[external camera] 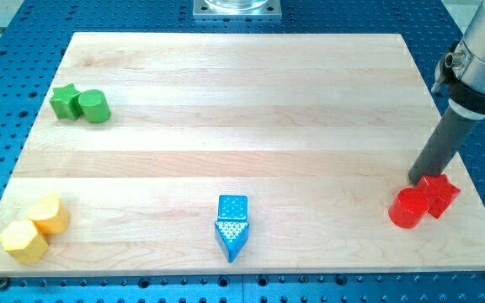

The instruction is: Push the red blocks to the bottom right of the board

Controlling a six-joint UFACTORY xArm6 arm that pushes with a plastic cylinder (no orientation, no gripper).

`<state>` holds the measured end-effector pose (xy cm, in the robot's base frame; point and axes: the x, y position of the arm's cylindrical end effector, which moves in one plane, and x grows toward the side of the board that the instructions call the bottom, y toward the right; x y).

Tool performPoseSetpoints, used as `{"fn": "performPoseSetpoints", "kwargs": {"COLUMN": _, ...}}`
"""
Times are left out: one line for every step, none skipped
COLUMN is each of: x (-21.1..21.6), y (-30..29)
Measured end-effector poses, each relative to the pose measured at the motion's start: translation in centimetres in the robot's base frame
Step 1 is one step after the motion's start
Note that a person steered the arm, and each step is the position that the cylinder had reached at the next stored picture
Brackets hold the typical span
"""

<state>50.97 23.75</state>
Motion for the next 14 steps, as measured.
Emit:
{"fn": "performPoseSetpoints", "kwargs": {"x": -1.0, "y": -0.4}}
{"fn": "performPoseSetpoints", "kwargs": {"x": 0.0, "y": -6.2}}
{"fn": "performPoseSetpoints", "kwargs": {"x": 4.1, "y": -7.3}}
{"fn": "performPoseSetpoints", "kwargs": {"x": 5.5, "y": -6.2}}
{"fn": "performPoseSetpoints", "kwargs": {"x": 6.0, "y": -2.8}}
{"fn": "performPoseSetpoints", "kwargs": {"x": 6.0, "y": -2.7}}
{"fn": "performPoseSetpoints", "kwargs": {"x": 5.9, "y": -4.4}}
{"fn": "performPoseSetpoints", "kwargs": {"x": 1.7, "y": -6.2}}
{"fn": "performPoseSetpoints", "kwargs": {"x": -3.1, "y": -5.5}}
{"fn": "performPoseSetpoints", "kwargs": {"x": -3.1, "y": -0.8}}
{"fn": "performPoseSetpoints", "kwargs": {"x": -3.1, "y": -0.5}}
{"fn": "performPoseSetpoints", "kwargs": {"x": -0.8, "y": -0.4}}
{"fn": "performPoseSetpoints", "kwargs": {"x": 0.7, "y": 0.1}}
{"fn": "performPoseSetpoints", "kwargs": {"x": 0.7, "y": 2.0}}
